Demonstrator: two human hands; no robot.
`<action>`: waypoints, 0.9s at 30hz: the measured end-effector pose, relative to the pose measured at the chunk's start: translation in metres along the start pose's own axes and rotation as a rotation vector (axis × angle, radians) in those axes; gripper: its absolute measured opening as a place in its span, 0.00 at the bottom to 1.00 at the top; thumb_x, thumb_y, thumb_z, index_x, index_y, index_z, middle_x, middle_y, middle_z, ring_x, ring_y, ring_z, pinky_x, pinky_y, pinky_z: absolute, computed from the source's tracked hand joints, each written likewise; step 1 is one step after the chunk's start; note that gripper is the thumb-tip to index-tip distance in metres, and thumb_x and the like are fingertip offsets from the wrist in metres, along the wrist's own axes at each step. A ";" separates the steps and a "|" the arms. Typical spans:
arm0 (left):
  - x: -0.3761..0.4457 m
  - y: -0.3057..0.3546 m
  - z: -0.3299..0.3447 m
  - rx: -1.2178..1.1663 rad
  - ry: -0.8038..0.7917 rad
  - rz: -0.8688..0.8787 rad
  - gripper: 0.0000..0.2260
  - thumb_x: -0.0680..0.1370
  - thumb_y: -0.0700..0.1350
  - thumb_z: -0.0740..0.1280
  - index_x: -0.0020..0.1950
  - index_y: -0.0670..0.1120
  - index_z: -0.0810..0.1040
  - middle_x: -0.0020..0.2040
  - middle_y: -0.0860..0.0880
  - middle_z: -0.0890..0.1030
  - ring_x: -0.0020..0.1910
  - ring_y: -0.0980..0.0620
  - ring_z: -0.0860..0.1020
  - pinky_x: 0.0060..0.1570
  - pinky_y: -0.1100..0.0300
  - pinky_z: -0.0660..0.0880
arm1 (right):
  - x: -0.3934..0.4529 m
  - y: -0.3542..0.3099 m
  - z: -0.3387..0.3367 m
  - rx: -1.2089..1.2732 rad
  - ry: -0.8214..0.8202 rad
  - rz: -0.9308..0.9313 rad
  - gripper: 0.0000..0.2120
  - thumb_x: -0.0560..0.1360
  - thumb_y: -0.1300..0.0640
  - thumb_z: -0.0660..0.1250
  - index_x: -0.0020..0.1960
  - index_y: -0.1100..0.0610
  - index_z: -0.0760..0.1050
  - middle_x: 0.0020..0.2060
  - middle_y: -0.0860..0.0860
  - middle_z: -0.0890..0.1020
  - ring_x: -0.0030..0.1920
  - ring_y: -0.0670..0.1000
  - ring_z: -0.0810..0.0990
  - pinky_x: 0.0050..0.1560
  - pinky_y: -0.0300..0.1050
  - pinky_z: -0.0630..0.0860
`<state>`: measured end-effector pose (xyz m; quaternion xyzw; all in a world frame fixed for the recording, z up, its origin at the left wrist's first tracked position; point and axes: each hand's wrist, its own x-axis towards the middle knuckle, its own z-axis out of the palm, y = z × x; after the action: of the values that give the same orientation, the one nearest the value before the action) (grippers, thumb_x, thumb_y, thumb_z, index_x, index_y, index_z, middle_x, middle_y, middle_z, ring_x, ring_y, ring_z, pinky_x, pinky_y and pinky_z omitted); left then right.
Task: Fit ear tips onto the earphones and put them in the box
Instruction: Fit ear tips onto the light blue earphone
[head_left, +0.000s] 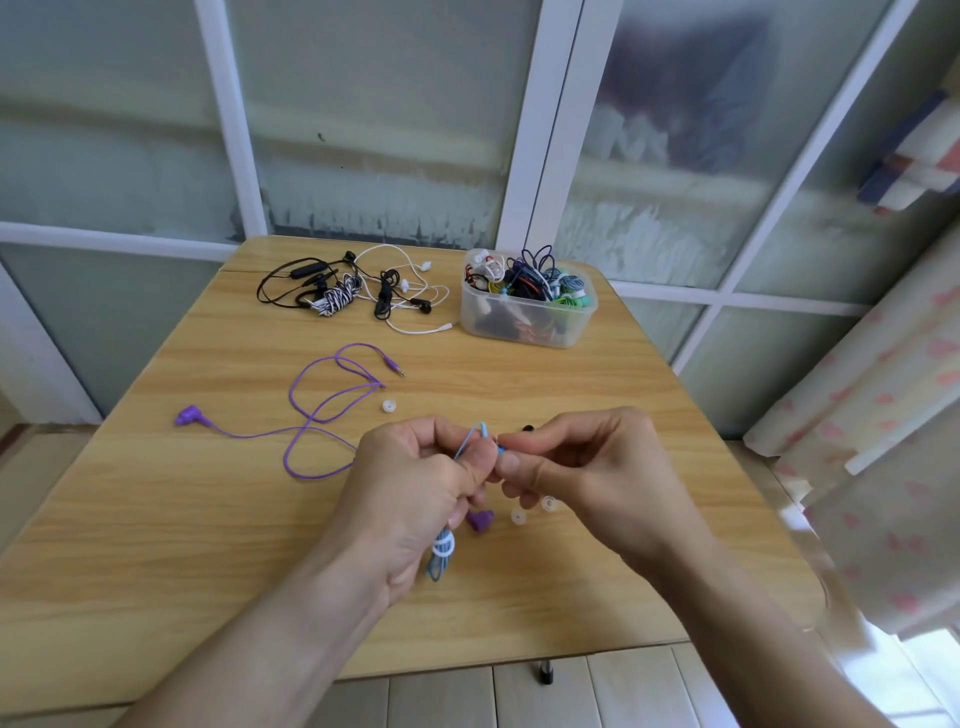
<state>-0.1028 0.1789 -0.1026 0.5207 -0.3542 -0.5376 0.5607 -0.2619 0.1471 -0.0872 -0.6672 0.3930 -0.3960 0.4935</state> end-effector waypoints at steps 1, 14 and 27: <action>0.000 0.000 -0.001 -0.007 0.001 -0.002 0.13 0.74 0.34 0.70 0.30 0.43 0.78 0.42 0.27 0.79 0.29 0.48 0.66 0.21 0.64 0.63 | 0.000 0.000 0.001 0.000 0.001 0.001 0.04 0.68 0.64 0.77 0.41 0.59 0.85 0.32 0.55 0.85 0.31 0.49 0.81 0.34 0.39 0.76; 0.004 0.005 -0.005 -0.011 -0.012 -0.091 0.06 0.79 0.39 0.66 0.51 0.42 0.82 0.38 0.46 0.81 0.30 0.51 0.74 0.24 0.64 0.67 | 0.007 0.006 -0.029 -0.440 0.083 -0.092 0.11 0.75 0.58 0.72 0.56 0.48 0.82 0.42 0.40 0.86 0.44 0.41 0.84 0.47 0.38 0.79; 0.007 0.004 -0.001 -0.098 -0.054 -0.241 0.05 0.78 0.38 0.65 0.49 0.37 0.80 0.36 0.44 0.78 0.30 0.50 0.74 0.22 0.64 0.67 | 0.005 0.021 -0.056 -0.790 -0.211 0.174 0.08 0.70 0.48 0.76 0.48 0.45 0.81 0.38 0.42 0.84 0.39 0.39 0.79 0.40 0.32 0.74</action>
<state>-0.0997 0.1719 -0.0997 0.5169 -0.2771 -0.6316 0.5071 -0.3140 0.1192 -0.0963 -0.8064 0.5171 -0.1011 0.2688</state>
